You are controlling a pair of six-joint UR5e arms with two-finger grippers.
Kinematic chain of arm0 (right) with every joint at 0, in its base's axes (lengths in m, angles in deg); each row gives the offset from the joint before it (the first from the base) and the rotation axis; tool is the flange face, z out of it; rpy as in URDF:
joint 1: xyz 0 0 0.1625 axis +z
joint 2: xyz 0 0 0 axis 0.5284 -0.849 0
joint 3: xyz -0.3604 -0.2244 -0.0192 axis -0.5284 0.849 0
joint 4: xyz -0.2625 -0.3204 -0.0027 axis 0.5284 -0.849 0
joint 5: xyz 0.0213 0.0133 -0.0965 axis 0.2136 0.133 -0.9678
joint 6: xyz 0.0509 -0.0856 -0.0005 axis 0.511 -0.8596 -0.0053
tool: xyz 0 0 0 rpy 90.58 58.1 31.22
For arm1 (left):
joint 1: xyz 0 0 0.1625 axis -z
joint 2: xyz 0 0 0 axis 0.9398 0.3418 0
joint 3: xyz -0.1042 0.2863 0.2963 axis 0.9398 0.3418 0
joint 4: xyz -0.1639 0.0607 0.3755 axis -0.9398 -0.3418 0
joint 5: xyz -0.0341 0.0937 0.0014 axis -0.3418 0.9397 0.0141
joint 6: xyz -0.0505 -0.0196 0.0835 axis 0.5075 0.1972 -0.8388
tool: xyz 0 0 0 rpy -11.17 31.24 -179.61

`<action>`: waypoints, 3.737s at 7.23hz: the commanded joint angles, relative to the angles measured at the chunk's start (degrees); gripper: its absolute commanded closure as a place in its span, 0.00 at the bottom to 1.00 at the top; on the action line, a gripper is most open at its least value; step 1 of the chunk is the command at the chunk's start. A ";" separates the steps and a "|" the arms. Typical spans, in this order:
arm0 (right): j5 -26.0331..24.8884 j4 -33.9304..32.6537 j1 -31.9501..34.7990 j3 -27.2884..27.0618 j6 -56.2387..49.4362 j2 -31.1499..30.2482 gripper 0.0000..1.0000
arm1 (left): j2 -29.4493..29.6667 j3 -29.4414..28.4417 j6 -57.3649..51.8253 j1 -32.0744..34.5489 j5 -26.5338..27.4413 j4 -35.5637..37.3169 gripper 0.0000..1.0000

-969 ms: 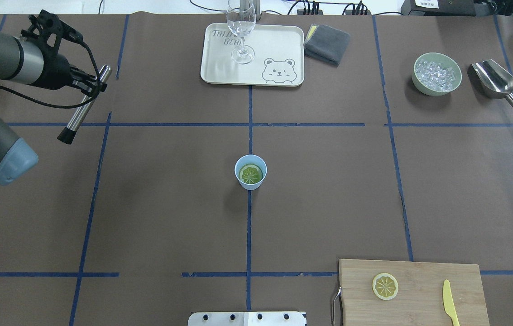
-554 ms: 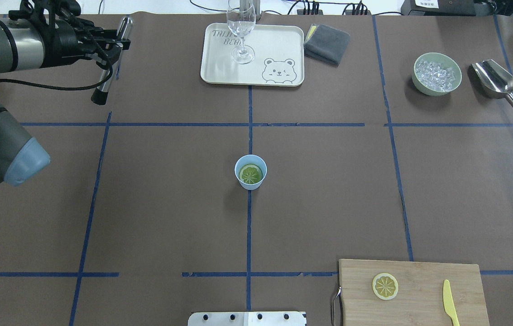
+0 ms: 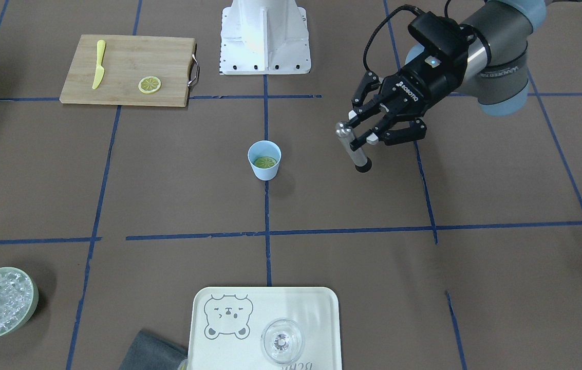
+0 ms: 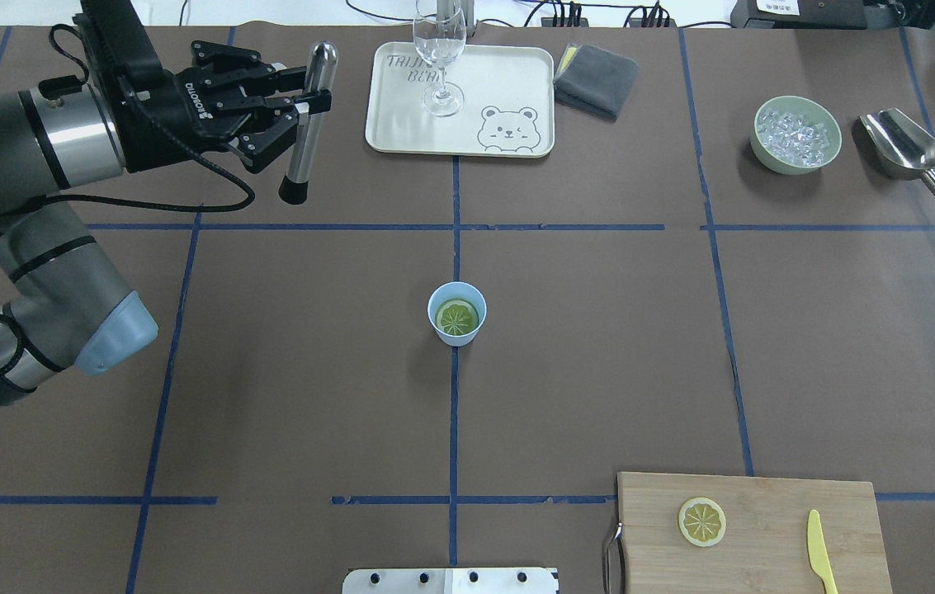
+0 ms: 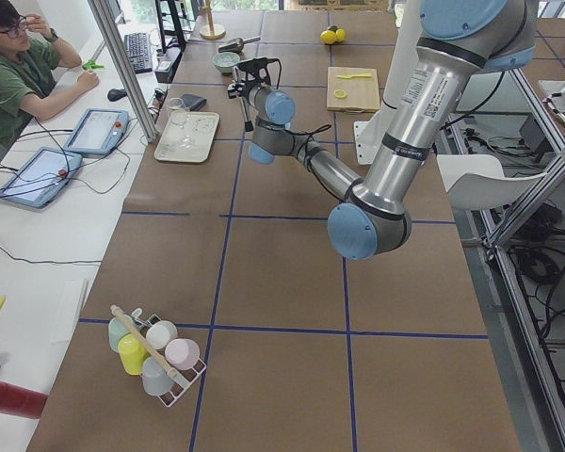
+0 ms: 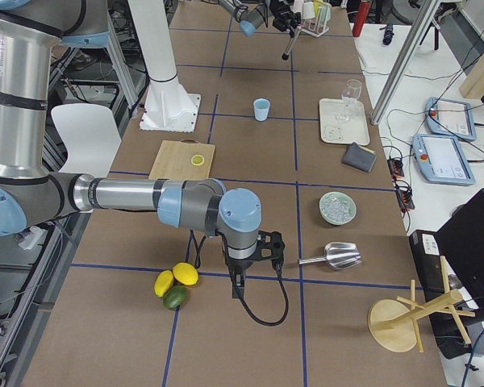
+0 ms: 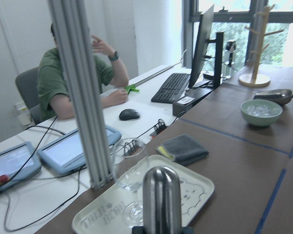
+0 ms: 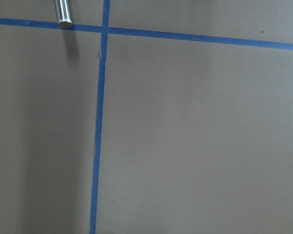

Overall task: Squeeze lemon into cup
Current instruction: 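Carry the muddler with the left gripper over the blue cup, then press the muddler down into the cup onto the lemon slice, then lift the muddler out of the cup and carry it back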

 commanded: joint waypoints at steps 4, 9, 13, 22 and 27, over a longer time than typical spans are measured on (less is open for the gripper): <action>-0.09 0.00 1.07 0.32 0.19 0.00 0.00 | 7.74 -14.73 -0.59 -15.84 13.98 -26.93 1.00; -0.09 0.00 1.33 0.32 0.28 0.00 0.00 | 9.69 -21.25 -5.95 -20.10 20.19 -29.34 1.00; -0.09 0.00 1.42 0.49 0.19 0.00 0.00 | 9.95 -23.89 -7.18 -22.29 24.40 -29.52 1.00; 0.00 0.00 1.60 1.11 0.01 0.00 0.00 | 10.83 -23.83 -7.44 -23.10 26.44 -29.60 1.00; 0.09 0.00 1.60 1.02 0.01 0.09 0.00 | 7.08 -10.42 -3.31 -12.92 21.01 -14.58 1.00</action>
